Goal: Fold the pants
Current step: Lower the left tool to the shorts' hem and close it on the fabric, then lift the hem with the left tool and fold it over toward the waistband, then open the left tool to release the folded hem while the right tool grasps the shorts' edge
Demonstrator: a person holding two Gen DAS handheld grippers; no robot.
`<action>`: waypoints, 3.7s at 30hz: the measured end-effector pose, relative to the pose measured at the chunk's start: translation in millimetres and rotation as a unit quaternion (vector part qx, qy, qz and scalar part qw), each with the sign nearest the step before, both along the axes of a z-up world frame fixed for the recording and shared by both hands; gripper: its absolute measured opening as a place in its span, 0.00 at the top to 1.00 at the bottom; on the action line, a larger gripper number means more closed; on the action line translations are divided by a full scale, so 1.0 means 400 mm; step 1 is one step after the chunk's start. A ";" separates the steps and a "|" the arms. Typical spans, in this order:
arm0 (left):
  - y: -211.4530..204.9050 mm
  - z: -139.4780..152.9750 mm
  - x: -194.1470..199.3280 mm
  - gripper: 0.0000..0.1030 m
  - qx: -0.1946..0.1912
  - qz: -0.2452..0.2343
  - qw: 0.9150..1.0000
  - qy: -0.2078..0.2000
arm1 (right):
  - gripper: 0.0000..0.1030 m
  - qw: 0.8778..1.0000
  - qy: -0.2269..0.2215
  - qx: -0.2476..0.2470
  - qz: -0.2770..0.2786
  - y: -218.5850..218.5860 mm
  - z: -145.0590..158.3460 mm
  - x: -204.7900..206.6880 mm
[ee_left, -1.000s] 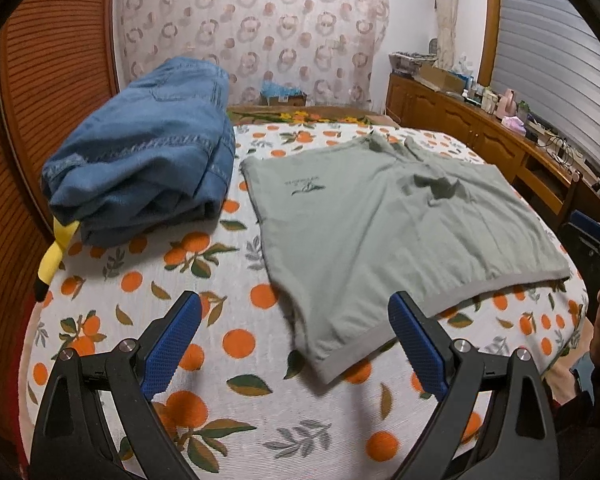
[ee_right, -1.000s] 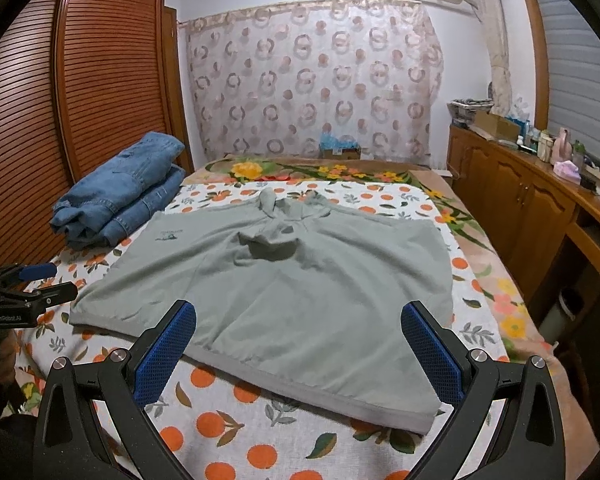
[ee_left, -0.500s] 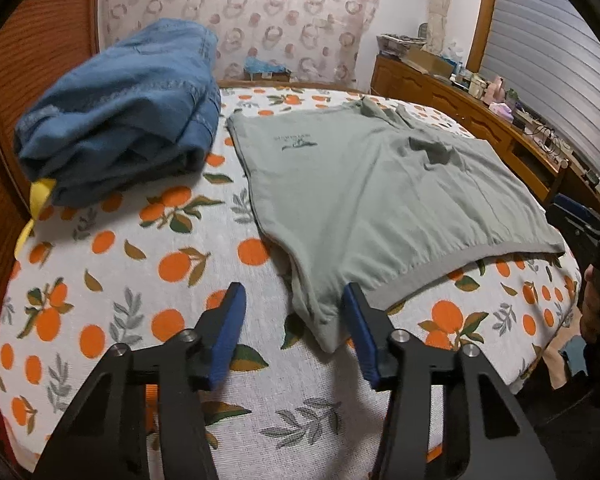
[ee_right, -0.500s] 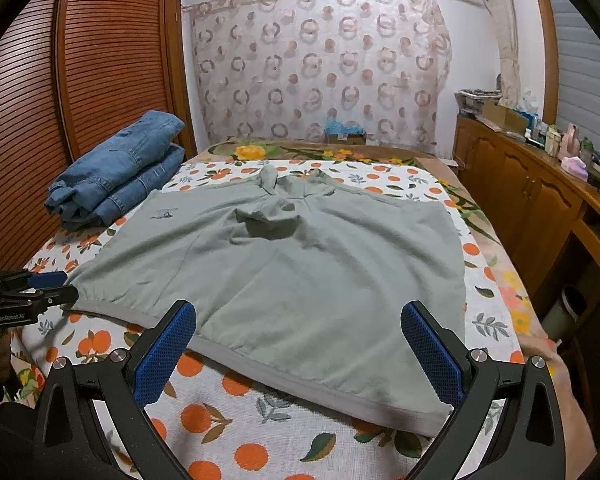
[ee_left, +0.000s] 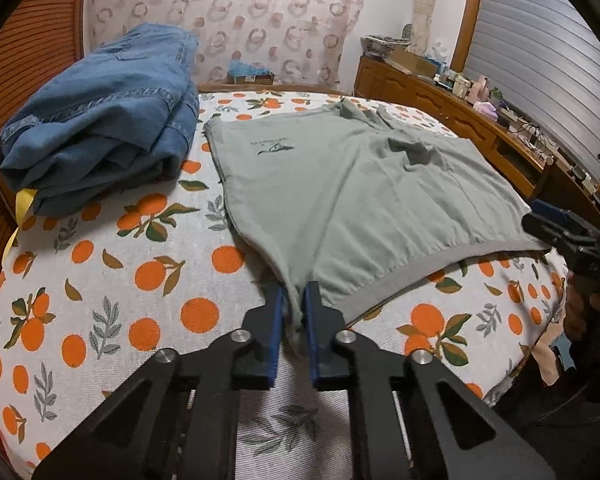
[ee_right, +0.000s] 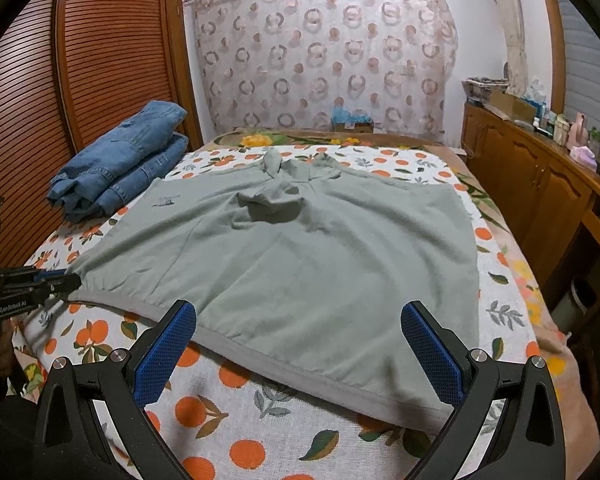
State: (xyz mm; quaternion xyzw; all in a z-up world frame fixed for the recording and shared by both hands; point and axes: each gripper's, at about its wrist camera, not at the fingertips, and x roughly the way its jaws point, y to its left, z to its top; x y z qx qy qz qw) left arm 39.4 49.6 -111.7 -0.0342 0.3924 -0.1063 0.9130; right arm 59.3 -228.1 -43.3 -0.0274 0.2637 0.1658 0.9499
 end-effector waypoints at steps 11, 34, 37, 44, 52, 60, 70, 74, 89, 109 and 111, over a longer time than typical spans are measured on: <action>-0.079 0.095 0.036 0.95 -0.006 -0.054 0.998 -0.036 | 0.09 1.000 0.011 -0.005 0.005 -0.007 -0.009 0.009; -0.401 0.207 0.158 0.95 -0.002 -0.190 0.980 -0.052 | 0.34 0.999 0.000 -0.002 -0.048 -0.085 0.004 -0.037; -0.437 0.211 0.158 0.95 -0.003 -0.203 0.978 -0.052 | 0.35 0.998 -0.001 0.000 -0.056 -0.092 0.006 -0.046; -0.496 0.203 0.173 0.95 -0.008 -0.227 0.973 -0.039 | 0.36 0.997 -0.005 0.009 -0.077 -0.090 0.006 -0.081; -0.506 0.193 0.177 0.90 -0.002 -0.214 0.976 -0.034 | 0.37 0.997 -0.004 0.010 -0.081 -0.064 -0.002 -0.112; -0.457 0.205 0.176 0.51 0.004 -0.182 0.982 -0.054 | 0.38 0.997 -0.005 0.013 -0.071 -0.049 0.006 -0.123; -0.364 0.143 0.188 0.47 0.031 -0.137 0.989 -0.045 | 0.56 0.999 0.008 0.031 -0.020 -0.031 0.020 -0.051; -0.320 0.106 0.189 0.47 0.035 -0.126 0.991 -0.030 | 0.57 1.000 0.014 0.024 0.009 0.012 0.014 -0.031; -0.268 0.051 0.187 0.47 0.035 -0.110 0.993 0.000 | 0.88 0.996 0.065 0.000 0.055 0.019 0.003 0.074; -0.317 0.103 0.166 0.47 0.028 -0.137 0.990 -0.023 | 0.98 0.999 -0.041 0.010 0.002 -0.103 0.098 -0.059; -0.324 0.106 0.165 0.47 0.028 -0.139 0.990 -0.025 | 0.98 0.999 -0.042 0.010 -0.003 -0.111 0.097 -0.075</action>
